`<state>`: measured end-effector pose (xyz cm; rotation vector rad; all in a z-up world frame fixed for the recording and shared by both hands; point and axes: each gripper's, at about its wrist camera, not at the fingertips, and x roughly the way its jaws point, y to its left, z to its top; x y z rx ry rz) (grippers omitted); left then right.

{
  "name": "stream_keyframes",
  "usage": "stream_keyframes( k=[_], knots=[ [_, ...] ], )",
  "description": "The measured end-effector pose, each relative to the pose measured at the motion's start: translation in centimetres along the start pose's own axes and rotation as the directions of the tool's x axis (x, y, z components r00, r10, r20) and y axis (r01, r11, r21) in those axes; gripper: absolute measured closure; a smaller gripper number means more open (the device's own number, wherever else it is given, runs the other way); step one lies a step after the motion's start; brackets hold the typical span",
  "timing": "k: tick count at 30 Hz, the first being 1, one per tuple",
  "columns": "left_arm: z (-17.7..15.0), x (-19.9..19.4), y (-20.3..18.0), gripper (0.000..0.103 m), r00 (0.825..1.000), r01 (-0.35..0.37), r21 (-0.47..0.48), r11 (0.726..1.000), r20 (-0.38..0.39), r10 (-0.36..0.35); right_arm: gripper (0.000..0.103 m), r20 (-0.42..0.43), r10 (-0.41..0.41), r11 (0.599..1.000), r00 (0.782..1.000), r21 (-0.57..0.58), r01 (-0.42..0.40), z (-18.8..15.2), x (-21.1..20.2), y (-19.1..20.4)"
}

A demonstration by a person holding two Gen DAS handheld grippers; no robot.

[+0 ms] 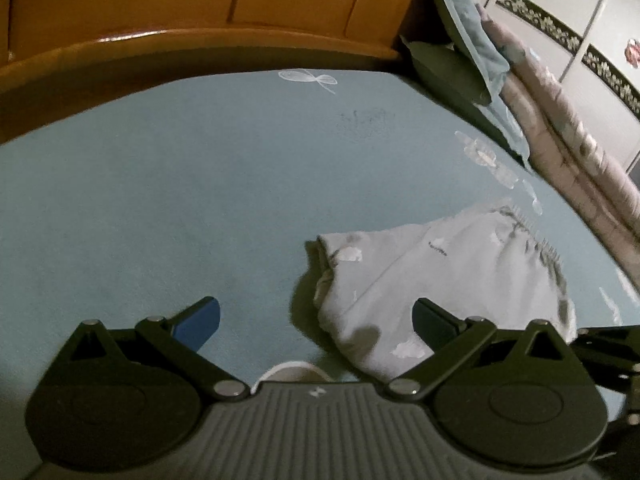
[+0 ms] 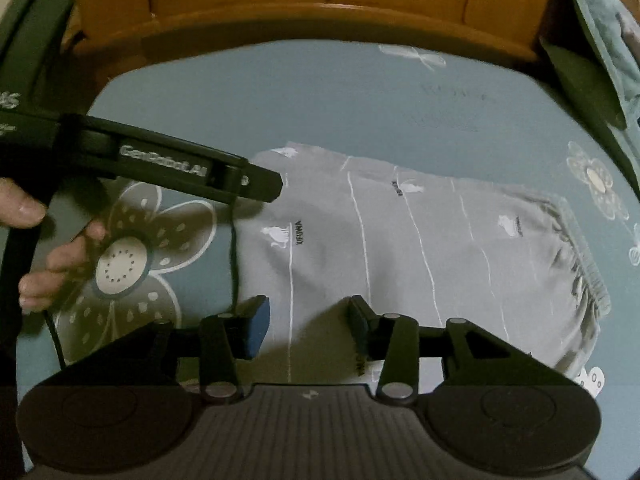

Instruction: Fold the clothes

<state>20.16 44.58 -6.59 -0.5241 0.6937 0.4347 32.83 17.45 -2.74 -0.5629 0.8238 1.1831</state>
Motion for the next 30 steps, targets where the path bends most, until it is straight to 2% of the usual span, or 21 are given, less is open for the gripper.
stream_keyframes(
  k=[5, 11, 15, 17, 20, 25, 30],
  knots=[
    [0.0, -0.1, -0.3, 0.002, 1.000, -0.005, -0.004, 1.000, 0.000, 0.005, 0.053, 0.026, 0.022, 0.997, 0.999, 0.069, -0.024, 0.2, -3.0, -0.9],
    [-0.4, -0.8, -1.7, 0.002, 0.999, 0.025, 0.020, 0.999, 0.023, -0.025, 0.049, 0.067, -0.099, 0.994, 0.993, 0.050, 0.095, -0.7, -7.6, -0.9],
    [-1.1, -1.3, -2.9, 0.002, 0.998, 0.039, 0.049, 0.998, 0.047, -0.041, 0.047, 0.070, -0.212, 0.976, 0.975, 0.062, 0.208, -2.4, -11.6, -1.3],
    [-1.7, -1.5, -3.3, 0.002, 0.995, 0.053, 0.060, 0.997, 0.080, -0.058, 0.045, 0.068, -0.264, 0.963, 0.962, 0.080, 0.258, -3.9, -14.3, -1.2],
    [-2.8, -1.9, -3.7, 0.002, 0.994, 0.081, 0.057, 0.995, 0.067, -0.085, 0.045, 0.047, -0.348, 0.934, 0.936, 0.097, 0.343, -6.2, -17.5, 0.6],
    [-5.0, -4.3, -6.0, 0.002, 0.983, 0.153, 0.117, 0.981, 0.087, -0.163, 0.041, -0.007, -0.509, 0.853, 0.861, 0.132, 0.505, -12.0, -23.8, 6.0],
    [-7.7, -7.4, -9.8, 0.002, 0.965, 0.228, 0.236, 0.945, 0.073, -0.251, 0.036, -0.135, -0.553, 0.790, 0.823, 0.229, 0.568, -17.9, -28.0, 13.1]
  ],
)
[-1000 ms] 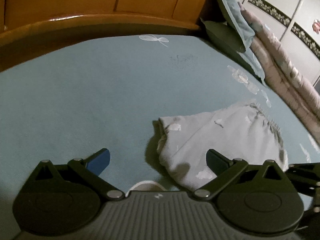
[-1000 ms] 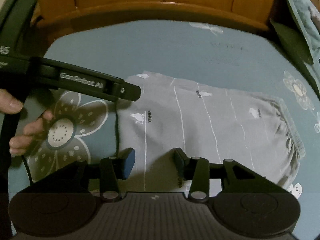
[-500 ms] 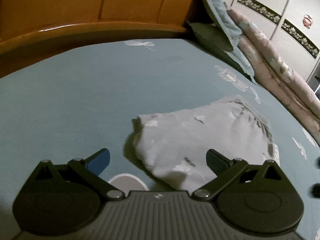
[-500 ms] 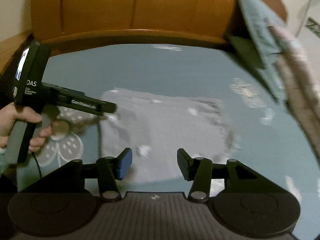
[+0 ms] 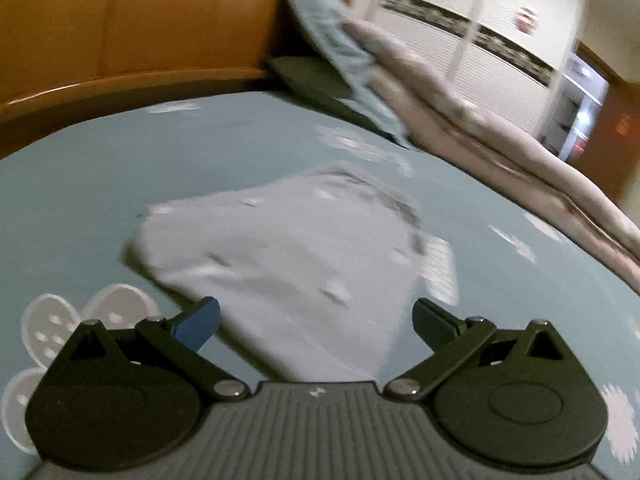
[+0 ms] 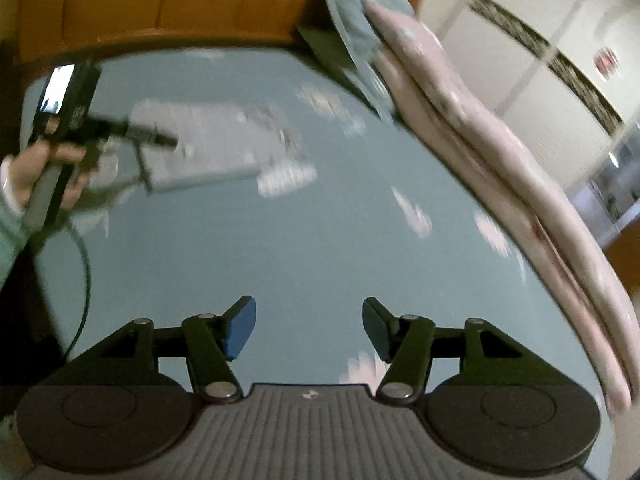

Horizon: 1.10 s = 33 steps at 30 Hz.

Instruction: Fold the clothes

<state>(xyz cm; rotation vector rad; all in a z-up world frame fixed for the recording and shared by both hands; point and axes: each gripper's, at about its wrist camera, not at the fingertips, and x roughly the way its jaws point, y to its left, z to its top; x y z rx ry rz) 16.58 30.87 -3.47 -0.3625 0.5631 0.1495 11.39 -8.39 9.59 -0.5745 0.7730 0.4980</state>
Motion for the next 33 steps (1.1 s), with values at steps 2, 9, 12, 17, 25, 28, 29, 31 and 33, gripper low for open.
stream_keyframes(
  k=[2, 9, 12, 17, 25, 28, 29, 31, 33],
  knots=[
    [-0.5, -1.0, -1.7, 0.002, 1.000, 0.019, 0.034, 0.999, 0.012, -0.020, 0.026, -0.051, -0.030, 0.999, 0.998, 0.040, 0.032, -3.1, -2.1, 0.8],
    [-2.5, -4.4, -6.4, 0.001, 0.988, -0.026, 0.211, 0.977, 0.155, -0.007, 0.021, -0.094, 0.129, 0.913, 0.987, 0.399, -0.082, -11.8, -1.2, 2.6],
    [-3.6, -5.3, -7.5, 0.001, 0.978, -0.092, 0.262, 0.961, 0.207, 0.038, 0.020, -0.017, 0.045, 0.887, 0.999, 0.461, -0.032, -12.6, 1.1, 2.6],
    [-5.0, -6.6, -9.0, 0.001, 0.953, -0.219, 0.341, 0.914, 0.276, 0.125, 0.016, 0.118, 0.013, 0.798, 0.993, 0.597, -0.081, -12.5, 3.7, 2.6],
    [-5.7, -7.7, -10.4, 0.001, 0.996, -0.080, 0.337, 0.938, 0.069, 0.060, 0.002, 0.216, -0.078, 0.671, 0.973, 0.734, -0.109, -12.8, 4.9, 2.7],
    [-5.8, -7.8, -11.0, 0.001, 0.999, -0.021, 0.334, 0.942, -0.026, 0.031, 0.000, 0.191, -0.126, 0.660, 0.973, 0.749, -0.061, -12.9, 5.2, 2.7],
    [-5.9, -8.0, -11.2, 0.001, 0.999, -0.011, 0.326, 0.945, -0.041, 0.026, 0.000, 0.189, -0.137, 0.658, 0.972, 0.752, -0.053, -12.9, 5.2, 2.7],
    [-6.1, -8.1, -11.4, 0.001, 0.997, 0.003, 0.315, 0.949, -0.073, 0.021, 0.000, 0.196, -0.146, 0.656, 0.970, 0.753, -0.054, -13.1, 5.2, 2.7],
    [-6.2, -8.3, -11.6, 0.001, 0.995, 0.007, 0.307, 0.952, -0.096, 0.024, 0.000, 0.196, -0.144, 0.651, 0.970, 0.757, -0.056, -13.4, 5.2, 2.6]
  ],
)
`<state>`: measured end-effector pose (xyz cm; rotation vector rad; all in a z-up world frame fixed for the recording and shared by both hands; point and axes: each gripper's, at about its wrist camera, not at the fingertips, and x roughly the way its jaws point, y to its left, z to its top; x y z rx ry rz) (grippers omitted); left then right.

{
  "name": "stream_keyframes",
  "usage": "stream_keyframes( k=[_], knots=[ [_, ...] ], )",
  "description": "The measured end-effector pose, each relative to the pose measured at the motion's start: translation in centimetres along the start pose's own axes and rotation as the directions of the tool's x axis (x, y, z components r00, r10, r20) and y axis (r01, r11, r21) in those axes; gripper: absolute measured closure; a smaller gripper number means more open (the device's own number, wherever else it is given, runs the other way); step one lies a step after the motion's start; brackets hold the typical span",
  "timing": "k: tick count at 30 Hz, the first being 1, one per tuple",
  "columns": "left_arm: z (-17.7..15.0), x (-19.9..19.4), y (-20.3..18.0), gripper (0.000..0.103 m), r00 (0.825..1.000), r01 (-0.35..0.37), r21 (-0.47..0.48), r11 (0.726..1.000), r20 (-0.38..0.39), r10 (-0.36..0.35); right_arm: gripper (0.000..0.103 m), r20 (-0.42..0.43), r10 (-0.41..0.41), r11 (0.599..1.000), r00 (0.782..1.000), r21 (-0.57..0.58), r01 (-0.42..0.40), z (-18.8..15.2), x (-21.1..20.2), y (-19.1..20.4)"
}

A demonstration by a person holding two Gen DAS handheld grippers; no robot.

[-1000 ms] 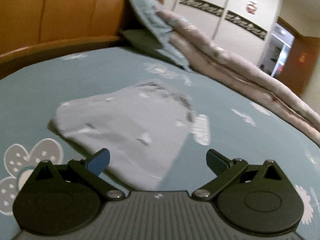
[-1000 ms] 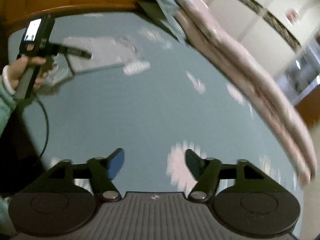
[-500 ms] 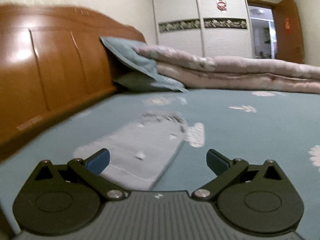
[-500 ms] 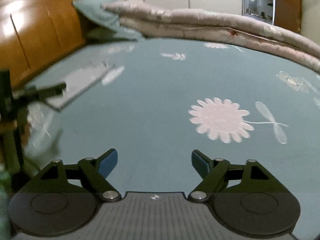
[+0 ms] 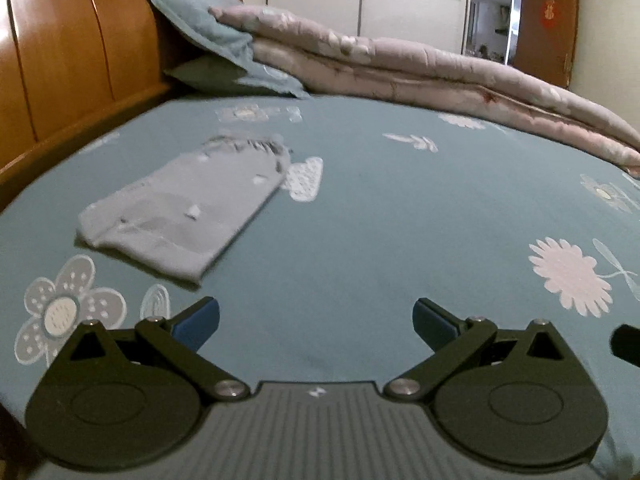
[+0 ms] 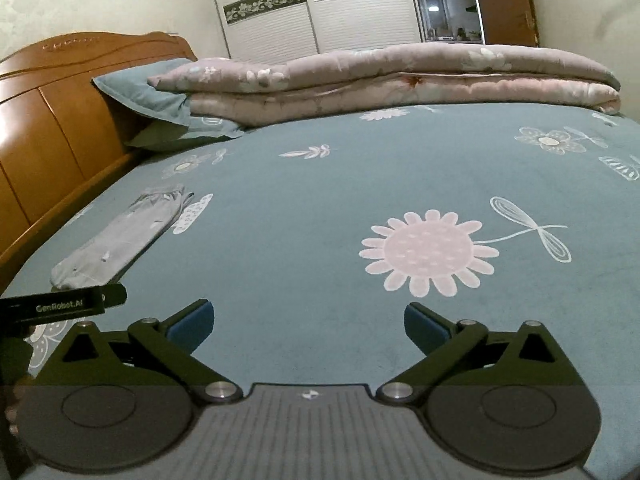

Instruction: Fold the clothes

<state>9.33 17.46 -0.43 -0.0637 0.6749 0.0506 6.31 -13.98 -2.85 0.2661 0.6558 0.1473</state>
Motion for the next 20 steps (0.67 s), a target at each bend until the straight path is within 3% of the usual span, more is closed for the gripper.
stream_keyframes(
  k=[7, 20],
  knots=[
    [-0.4, -0.1, -1.1, 0.001, 0.995, -0.100, 0.036, 0.994, -0.023, 0.100, 0.000, 0.004, -0.047, 0.999, 0.999, -0.005, 0.047, -0.3, -0.1, -0.7],
    [0.0, -0.4, -1.2, 0.001, 0.999, -0.026, 0.001, 1.000, -0.033, 0.026, 0.000, 0.011, -0.090, 0.996, 0.996, -0.016, 0.090, -0.3, -0.3, -1.7]
  ],
)
